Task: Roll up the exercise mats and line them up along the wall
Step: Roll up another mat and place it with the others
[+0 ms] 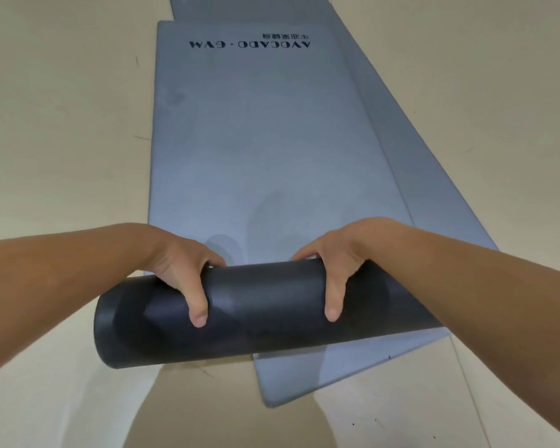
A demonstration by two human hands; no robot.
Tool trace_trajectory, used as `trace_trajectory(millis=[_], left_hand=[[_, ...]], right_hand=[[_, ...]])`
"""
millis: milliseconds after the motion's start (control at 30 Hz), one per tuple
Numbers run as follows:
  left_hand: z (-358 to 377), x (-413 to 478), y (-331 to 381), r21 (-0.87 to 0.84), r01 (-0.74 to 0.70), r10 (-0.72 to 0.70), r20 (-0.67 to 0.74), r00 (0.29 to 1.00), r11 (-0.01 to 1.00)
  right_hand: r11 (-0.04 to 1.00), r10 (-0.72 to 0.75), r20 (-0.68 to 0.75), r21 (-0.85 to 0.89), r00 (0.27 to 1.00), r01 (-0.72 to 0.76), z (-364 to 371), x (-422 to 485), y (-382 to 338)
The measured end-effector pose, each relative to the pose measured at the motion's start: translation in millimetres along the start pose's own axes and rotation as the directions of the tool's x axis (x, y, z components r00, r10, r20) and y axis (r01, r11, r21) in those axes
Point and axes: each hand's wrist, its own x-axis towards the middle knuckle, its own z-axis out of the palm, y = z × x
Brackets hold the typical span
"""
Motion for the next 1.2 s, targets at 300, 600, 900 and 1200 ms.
trace_trajectory(millis=[300,600,900,1200], left_hand=[[16,-19,11,0.317,-0.032,0.210,-0.544,0.813,0.948],[55,34,13,0.354,0.046,0.182,-0.582,0.792,0.934],[-5,20,6,0.279,-0.155,0.271,-0.446,0.853,0.948],[-3,18,24,0.140,-0.250,0.280,-0.270,0.921,0.958]], right_hand=[[0.994,0.109,-0.570,0.042,0.815,-0.104,-35,1,13],[0.903,0.147,-0.308,-0.346,0.940,-0.255,-17,-10,-56],[0.888,-0.033,-0.571,-0.394,0.820,-0.238,9,-2,-26],[0.989,0.035,-0.256,-0.132,0.966,-0.071,24,-24,-1]])
